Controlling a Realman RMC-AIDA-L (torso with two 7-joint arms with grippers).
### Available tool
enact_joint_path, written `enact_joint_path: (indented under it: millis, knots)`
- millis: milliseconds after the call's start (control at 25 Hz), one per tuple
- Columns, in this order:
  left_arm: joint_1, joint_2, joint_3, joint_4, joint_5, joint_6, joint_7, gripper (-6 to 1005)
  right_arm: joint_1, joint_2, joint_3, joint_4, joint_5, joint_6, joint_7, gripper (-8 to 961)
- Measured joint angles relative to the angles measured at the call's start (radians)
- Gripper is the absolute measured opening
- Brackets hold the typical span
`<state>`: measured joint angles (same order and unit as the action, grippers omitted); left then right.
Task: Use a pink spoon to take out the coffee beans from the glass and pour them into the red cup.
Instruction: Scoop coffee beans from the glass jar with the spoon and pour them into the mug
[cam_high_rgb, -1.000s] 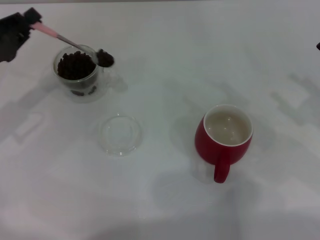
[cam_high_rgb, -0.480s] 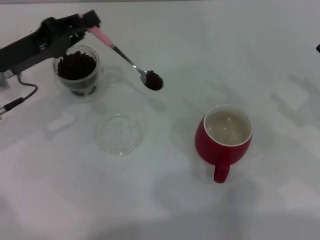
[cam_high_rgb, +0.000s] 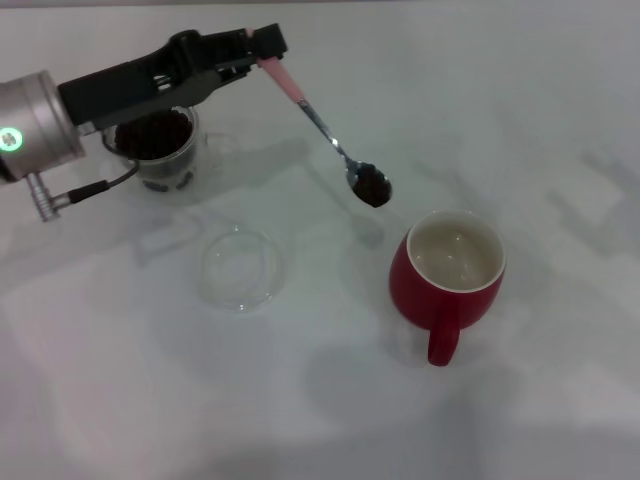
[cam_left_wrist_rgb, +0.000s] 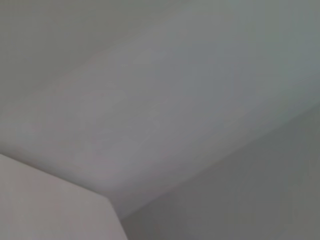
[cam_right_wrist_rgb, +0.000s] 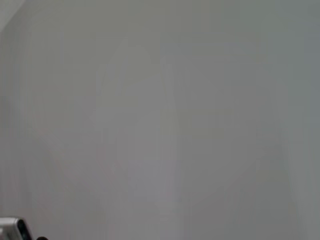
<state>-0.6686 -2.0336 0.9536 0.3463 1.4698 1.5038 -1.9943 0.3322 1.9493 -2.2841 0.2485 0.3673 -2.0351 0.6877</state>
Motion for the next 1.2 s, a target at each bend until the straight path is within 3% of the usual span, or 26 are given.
enact_joint_path:
  millis: [280, 600, 1200]
  knots:
    - [-0.047, -0.005, 0.001, 0.0, 0.038, -0.05, 0.002, 124, -0.003, 0.0, 0.0, 0.0, 0.001, -0.005, 0.002, 800]
    - [-0.121, -0.035, 0.008, 0.058, 0.148, -0.091, 0.007, 125, -0.004, -0.001, 0.004, 0.006, 0.002, -0.006, 0.002, 800]
    - [-0.228, -0.042, 0.168, 0.063, 0.16, -0.183, 0.014, 131, 0.004, -0.002, 0.006, 0.008, 0.002, 0.006, 0.0, 799]
